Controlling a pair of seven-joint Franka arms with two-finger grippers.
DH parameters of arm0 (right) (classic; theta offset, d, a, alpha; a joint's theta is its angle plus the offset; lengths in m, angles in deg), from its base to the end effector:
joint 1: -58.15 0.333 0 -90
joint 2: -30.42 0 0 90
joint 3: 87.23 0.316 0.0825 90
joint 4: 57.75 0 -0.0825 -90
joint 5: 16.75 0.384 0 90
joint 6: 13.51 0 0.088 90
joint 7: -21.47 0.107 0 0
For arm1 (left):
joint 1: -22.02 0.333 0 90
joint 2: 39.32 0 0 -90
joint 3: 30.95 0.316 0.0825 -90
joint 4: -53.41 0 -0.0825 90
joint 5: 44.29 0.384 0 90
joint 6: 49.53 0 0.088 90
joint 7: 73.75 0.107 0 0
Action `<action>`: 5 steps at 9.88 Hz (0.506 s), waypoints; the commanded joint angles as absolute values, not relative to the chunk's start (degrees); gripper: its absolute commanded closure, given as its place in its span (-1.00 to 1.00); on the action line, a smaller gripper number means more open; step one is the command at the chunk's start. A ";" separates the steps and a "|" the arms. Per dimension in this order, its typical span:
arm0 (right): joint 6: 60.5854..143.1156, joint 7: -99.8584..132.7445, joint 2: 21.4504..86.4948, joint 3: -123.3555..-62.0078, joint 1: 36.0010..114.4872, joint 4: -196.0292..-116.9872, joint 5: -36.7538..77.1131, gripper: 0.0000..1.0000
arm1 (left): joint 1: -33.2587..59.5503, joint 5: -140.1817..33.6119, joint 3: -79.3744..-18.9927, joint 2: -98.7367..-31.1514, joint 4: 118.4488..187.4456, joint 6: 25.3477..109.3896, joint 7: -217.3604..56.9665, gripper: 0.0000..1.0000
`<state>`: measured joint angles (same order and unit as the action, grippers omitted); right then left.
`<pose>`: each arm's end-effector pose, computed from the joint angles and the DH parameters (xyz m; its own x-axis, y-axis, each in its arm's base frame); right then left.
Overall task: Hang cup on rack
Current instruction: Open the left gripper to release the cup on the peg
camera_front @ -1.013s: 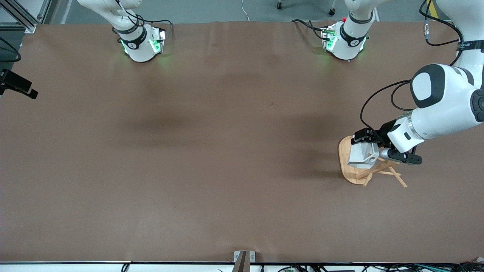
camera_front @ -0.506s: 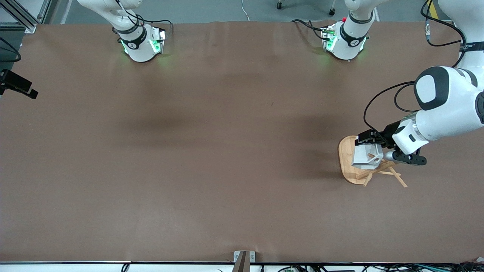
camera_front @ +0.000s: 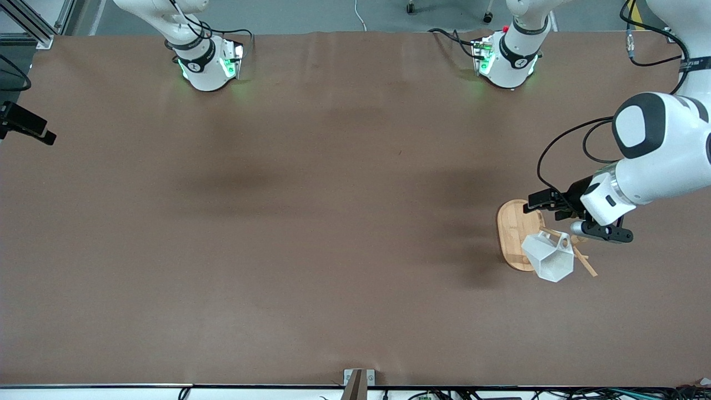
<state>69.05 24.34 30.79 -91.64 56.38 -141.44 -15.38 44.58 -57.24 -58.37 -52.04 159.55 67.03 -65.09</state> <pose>0.5403 -0.0555 0.6610 0.9877 -0.1542 -0.0273 -0.1548 -0.9877 -0.0219 0.6067 -0.0496 0.4164 0.9926 -0.1215 0.0091 -0.1186 -0.9470 0.2987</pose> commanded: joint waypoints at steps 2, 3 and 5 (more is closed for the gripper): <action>69.11 23.76 29.63 -91.10 55.51 -142.74 -15.35 -1.00 | 44.35 -55.72 -58.02 -44.63 160.90 61.32 -70.37 -1.00; 69.20 23.76 29.63 -91.10 55.51 -142.74 -15.35 -1.00 | 43.82 -55.02 -58.02 -42.25 160.81 59.21 -73.10 -1.00; 69.20 23.76 29.63 -91.10 55.51 -142.74 -15.35 -1.00 | 39.62 -50.30 -54.62 -36.80 160.73 56.91 -72.00 -1.00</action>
